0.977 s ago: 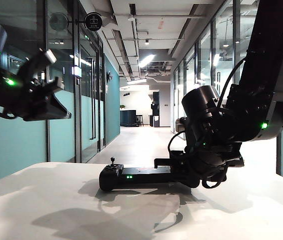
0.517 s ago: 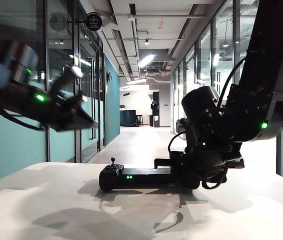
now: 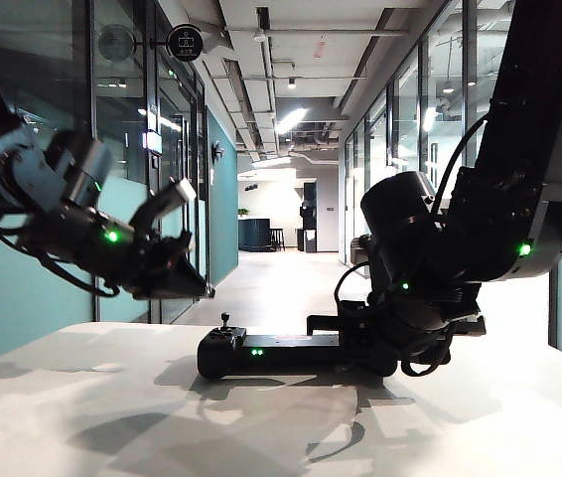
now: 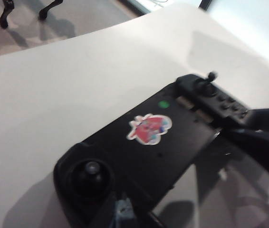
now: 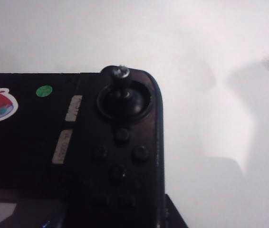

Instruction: Push the left joystick on the remote control sitting on the white table forward to make the robot dog walk in a straight line until it approaches the door.

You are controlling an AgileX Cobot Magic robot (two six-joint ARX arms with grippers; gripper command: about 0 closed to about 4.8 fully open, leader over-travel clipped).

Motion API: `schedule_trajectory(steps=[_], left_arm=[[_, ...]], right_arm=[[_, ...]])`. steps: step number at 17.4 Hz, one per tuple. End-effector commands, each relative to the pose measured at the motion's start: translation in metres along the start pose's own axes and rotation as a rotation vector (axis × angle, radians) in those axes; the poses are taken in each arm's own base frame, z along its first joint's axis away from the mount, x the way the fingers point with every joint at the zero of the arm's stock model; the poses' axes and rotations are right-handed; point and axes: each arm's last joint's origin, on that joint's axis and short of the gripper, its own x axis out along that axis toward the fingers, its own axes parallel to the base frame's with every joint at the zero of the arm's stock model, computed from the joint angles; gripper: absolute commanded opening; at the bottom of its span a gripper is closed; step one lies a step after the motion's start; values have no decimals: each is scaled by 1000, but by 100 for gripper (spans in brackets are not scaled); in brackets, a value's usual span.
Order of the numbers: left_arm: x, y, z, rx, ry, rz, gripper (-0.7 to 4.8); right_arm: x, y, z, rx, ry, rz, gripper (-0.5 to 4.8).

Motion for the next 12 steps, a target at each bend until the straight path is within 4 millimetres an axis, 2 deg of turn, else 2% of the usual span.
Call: schedule_trajectory(steps=[1,5,12], left_arm=[[11,6,-2,8,5,-14,-6],[25,11,-6,24,12,-43,-6],[45,14,4,61,31,-79,-6]], right_arm=[[-1,2,5,15,-33,5,147],[-1,2,5,15,-33,4,147],[-1,2,5,16,-33,4,147]])
